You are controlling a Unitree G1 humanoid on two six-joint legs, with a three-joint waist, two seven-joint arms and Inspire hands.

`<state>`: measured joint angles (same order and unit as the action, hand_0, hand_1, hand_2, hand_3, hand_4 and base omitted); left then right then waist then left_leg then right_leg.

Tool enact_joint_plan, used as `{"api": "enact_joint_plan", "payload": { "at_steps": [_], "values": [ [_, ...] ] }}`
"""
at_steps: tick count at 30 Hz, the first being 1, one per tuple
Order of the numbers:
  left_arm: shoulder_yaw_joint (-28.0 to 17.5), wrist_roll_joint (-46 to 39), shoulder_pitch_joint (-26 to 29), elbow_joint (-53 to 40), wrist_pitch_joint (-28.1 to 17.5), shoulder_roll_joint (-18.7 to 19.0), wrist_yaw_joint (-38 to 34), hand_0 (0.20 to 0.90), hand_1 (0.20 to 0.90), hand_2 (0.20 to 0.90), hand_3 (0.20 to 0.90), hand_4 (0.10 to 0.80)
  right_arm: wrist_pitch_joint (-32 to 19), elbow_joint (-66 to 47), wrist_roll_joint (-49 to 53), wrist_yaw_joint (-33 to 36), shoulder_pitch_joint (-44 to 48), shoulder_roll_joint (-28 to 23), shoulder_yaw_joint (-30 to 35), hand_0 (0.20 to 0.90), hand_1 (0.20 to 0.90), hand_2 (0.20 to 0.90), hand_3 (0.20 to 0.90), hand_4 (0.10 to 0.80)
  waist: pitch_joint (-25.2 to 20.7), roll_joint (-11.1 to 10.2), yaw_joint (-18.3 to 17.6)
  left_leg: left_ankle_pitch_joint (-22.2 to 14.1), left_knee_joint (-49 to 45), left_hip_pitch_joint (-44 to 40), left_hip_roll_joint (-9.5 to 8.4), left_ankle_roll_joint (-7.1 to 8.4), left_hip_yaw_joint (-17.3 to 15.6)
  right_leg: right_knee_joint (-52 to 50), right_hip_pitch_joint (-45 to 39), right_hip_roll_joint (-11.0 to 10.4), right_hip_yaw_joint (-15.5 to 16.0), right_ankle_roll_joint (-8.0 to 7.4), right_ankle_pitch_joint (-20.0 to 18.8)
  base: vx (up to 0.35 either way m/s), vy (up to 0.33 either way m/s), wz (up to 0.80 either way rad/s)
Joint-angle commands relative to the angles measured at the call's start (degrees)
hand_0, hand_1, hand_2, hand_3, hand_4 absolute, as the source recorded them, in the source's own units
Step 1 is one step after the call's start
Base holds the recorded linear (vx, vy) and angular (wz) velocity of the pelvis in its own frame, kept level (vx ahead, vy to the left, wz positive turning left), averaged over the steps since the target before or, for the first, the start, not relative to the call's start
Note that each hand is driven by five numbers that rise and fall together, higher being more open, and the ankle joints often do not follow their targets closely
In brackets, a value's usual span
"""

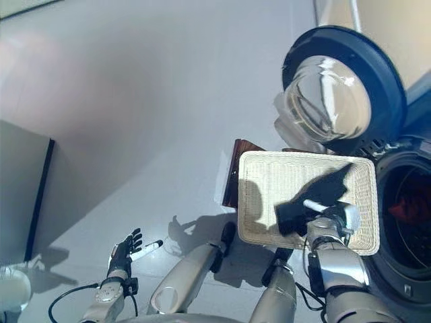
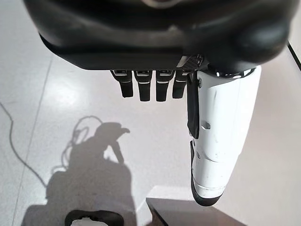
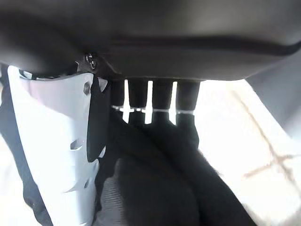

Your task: Pick up the clothes and place them into the washing machine

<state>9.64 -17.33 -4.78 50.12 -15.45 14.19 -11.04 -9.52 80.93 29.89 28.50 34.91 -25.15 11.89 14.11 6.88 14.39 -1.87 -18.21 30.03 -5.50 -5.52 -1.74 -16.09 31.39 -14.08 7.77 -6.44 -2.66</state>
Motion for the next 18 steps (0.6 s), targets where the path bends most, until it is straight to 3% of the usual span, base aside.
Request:
{"api": "enact_joint_plan", "payload": {
  "at_steps": [1, 4, 6, 12, 18],
  "values": [
    [-2.23, -4.48, -1.61, 3.83, -3.59, 0.28, 0.27, 0.900, 0.900, 0.900, 0.900, 0.800, -13.75, -8.72, 24.06, -5.38, -1.89, -2.17, 5.94, 0.200, 0.200, 0.200, 0.200, 0.300, -1.19, 4.68, -0.99, 3.03, 2.54, 3.54, 0.60, 5.49, 2.16, -1.70, -1.36, 2.66, 0.65, 2.59, 3.29, 0.018, 0.074, -0.39],
    [-1.22, -6.59, -2.02, 5.61, -4.29, -0.50, 1.17, 0.900, 0.900, 0.900, 0.900, 0.800, -17.04, -13.71, 28.21, -7.45, -5.56, 2.63, 6.61, 0.200, 0.200, 0.200, 0.200, 0.300, -1.47, 5.09, -1.68, 3.09, 2.92, 3.20, 0.61, 5.52, 1.54, -1.51, -1.32, 2.99, -0.21, 2.64, 3.31, 0.013, 0.051, -0.34],
    [0.49, -8.91, -2.79, 7.01, -5.11, -1.93, 1.82, 0.900, 0.900, 0.900, 0.900, 0.800, -21.91, -23.28, 31.80, -7.57, -7.26, 7.21, 8.60, 0.200, 0.200, 0.200, 0.200, 0.300, -1.80, 6.48, -2.74, 3.17, 2.99, 3.03, 0.55, 5.61, 1.21, -1.09, -1.49, 3.11, -0.91, 2.60, 3.37, 0.028, 0.027, -0.35],
    [4.49, -10.94, -2.61, 7.09, -6.36, -3.32, 1.69, 0.900, 0.900, 0.900, 0.900, 0.800, -27.52, -26.07, 33.14, -2.22, -2.34, 6.37, 13.62, 0.200, 0.200, 0.200, 0.200, 0.300, -2.74, 9.77, -3.32, 3.01, 4.21, 2.06, -0.02, 5.52, 0.75, -0.92, -1.45, 3.06, -2.17, 2.53, 3.48, 0.022, 0.020, -0.08],
    [6.91, -11.01, -2.03, 8.06, -6.54, -4.28, 1.04, 0.900, 0.900, 0.900, 0.900, 0.800, -28.22, -23.49, 31.60, 2.02, 2.99, 3.21, 14.49, 0.200, 0.200, 0.200, 0.200, 0.300, -3.13, 11.95, -3.16, 2.66, 4.42, 2.02, 0.10, 5.33, -0.37, -0.93, -0.76, 3.39, -3.59, 2.46, 3.47, 0.023, 0.017, -0.22]
  ]
}}
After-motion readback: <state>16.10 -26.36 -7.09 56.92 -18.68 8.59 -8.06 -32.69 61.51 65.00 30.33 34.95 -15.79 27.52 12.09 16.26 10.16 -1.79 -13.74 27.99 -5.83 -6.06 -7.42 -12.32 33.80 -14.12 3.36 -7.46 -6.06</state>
